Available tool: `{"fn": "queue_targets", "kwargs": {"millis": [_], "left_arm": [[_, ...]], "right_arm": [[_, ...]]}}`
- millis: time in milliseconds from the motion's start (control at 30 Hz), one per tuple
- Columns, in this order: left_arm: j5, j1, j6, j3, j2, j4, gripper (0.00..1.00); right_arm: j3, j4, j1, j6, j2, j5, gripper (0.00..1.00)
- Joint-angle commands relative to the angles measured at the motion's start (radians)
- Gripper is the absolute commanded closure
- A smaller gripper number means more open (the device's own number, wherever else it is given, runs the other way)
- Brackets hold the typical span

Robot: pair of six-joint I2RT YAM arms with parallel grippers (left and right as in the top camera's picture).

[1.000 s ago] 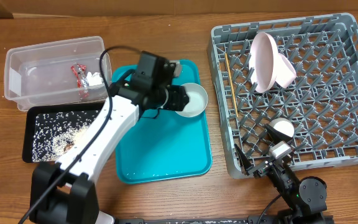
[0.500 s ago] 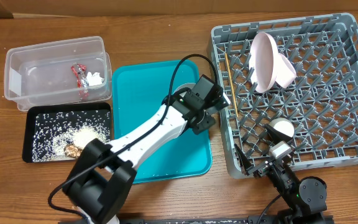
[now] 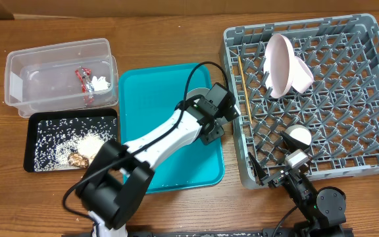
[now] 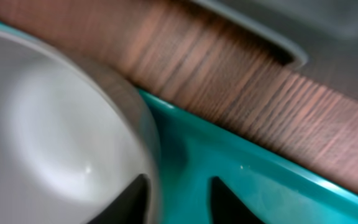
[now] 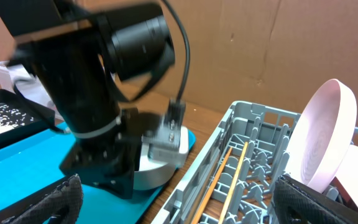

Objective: Sort waste into correct bins and load items into the dishwasher
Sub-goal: 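Lift the white bowl into the dish rack beside the pink plate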

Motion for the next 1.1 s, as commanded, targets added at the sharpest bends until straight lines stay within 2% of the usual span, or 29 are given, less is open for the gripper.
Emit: {"fn": "queue_targets", "kwargs": {"millis": [0, 33, 133, 167, 367, 433, 533, 633, 667, 767, 800, 967, 1067], "left_arm": [[0.025, 0.000, -0.045, 0.003, 0.047, 0.012, 0.91], [0.024, 0.003, -0.061, 0.003, 0.047, 0.012, 0.96], [0.015, 0.013, -0.141, 0.020, 0.039, 0.004, 0.96], [0.002, 0.021, -0.204, 0.055, 0.027, -0.026, 0.96], [0.036, 0.055, -0.354, 0.238, -0.048, -0.203, 0.96], [0.132, 0.078, -0.385, 0.302, -0.075, -0.233, 0.96], [0.409, 0.140, -0.433, 0.372, -0.111, -0.194, 0.96], [0.697, 0.212, -0.564, 0.385, -0.124, -0.042, 0.96], [0.820, 0.248, -0.683, 0.380, -0.114, 0.059, 0.96], [0.950, 0.273, -0.896, 0.370, -0.074, 0.232, 0.96], [0.976, 0.272, -0.983, 0.368, -0.043, 0.316, 0.96], [0.978, 0.205, -1.258, 0.368, 0.105, 0.577, 0.96], [0.978, 0.150, -1.550, 0.368, 0.232, 0.843, 0.96]], "right_arm": [[-0.010, 0.003, -0.004, 0.000, -0.008, -0.001, 0.00], [-0.010, 0.003, -0.004, 0.000, -0.008, -0.001, 0.00], [-0.010, 0.003, -0.004, 0.000, -0.008, -0.001, 0.00], [-0.010, 0.003, -0.004, 0.000, -0.008, -0.001, 0.00], [-0.010, 0.003, -0.004, 0.000, -0.008, -0.001, 0.00], [-0.010, 0.003, -0.004, 0.000, -0.008, -0.001, 0.00], [-0.010, 0.003, -0.004, 0.000, -0.008, -0.001, 0.00], [-0.010, 0.003, -0.004, 0.000, -0.008, -0.001, 0.00], [-0.010, 0.003, -0.004, 0.000, -0.008, -0.001, 0.00], [-0.010, 0.003, -0.004, 0.000, -0.008, -0.001, 0.00], [-0.010, 0.003, -0.004, 0.000, -0.008, -0.001, 0.00], [-0.010, 0.003, -0.004, 0.000, -0.008, -0.001, 0.00], [-0.010, 0.003, -0.004, 0.000, -0.008, -0.001, 0.00]]}}
